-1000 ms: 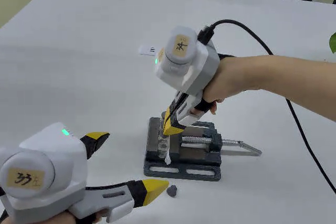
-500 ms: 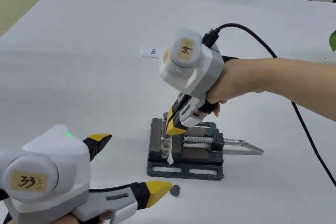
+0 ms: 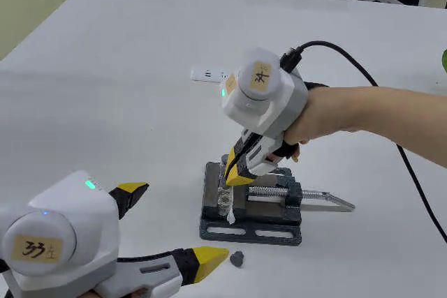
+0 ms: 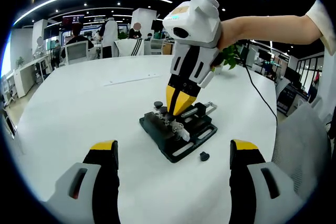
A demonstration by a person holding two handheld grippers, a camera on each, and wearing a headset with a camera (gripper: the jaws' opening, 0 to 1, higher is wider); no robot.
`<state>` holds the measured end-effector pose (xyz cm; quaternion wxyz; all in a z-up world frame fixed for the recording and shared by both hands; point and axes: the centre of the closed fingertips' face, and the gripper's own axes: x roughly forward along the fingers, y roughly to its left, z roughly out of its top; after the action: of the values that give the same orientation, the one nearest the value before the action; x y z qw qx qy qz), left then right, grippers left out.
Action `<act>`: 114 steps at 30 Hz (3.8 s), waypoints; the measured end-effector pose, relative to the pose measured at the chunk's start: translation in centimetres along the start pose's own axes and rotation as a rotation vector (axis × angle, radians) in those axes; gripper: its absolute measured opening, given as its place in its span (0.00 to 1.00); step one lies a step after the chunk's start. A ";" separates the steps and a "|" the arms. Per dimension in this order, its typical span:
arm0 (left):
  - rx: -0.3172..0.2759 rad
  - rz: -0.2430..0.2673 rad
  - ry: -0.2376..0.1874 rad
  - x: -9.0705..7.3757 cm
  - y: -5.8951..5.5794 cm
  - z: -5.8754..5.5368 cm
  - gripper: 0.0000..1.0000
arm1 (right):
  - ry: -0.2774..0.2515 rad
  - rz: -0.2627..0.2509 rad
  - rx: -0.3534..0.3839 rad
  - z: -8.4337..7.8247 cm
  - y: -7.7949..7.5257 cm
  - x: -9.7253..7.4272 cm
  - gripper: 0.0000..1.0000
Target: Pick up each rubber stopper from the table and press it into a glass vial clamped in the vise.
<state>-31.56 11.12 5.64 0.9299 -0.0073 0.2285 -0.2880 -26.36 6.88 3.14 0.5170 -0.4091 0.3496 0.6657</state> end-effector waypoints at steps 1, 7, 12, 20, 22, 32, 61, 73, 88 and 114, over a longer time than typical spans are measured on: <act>0.000 0.000 0.000 0.0 0.0 0.0 0.86 | -0.002 -0.003 -0.008 0.0 0.1 0.0 0.00; 0.003 -0.002 0.001 0.0 -0.2 0.0 0.86 | -0.031 -0.017 -0.017 -0.1 0.5 -0.2 0.13; 0.005 -0.002 -0.001 -0.1 -0.1 0.0 0.86 | -0.082 -0.054 -0.011 0.1 0.8 -0.5 0.24; 0.012 -0.001 -0.003 -0.5 -0.2 0.1 0.87 | -0.153 -0.104 0.057 -0.4 2.4 -0.9 0.42; 0.012 -0.003 -0.006 -0.5 -0.2 0.2 0.87 | -0.158 -0.108 0.070 -0.7 2.8 -0.7 0.45; 0.029 -0.011 -0.011 -0.9 -0.4 0.3 0.87 | -0.201 -0.104 0.174 -1.4 5.5 -0.4 0.51; 0.024 -0.011 0.012 -1.9 -0.6 -0.9 0.86 | -0.252 -0.139 0.493 -3.4 7.6 4.9 0.16; 0.018 -0.010 0.018 -2.0 -0.7 -1.4 0.86 | -0.250 -0.120 0.542 -3.5 7.9 5.5 0.10; 0.018 -0.014 0.012 -2.0 -0.8 -1.5 0.85 | -0.307 -0.116 0.670 -3.7 7.6 5.2 0.04; 0.062 -0.125 -0.123 -2.3 -4.2 4.3 0.67 | -0.981 0.175 1.287 1.6 6.7 -5.6 0.04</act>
<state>-33.60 8.35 11.04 0.9222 -0.0106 0.1611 -0.3513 -32.40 4.57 9.19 0.6912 0.3351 0.4283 0.4760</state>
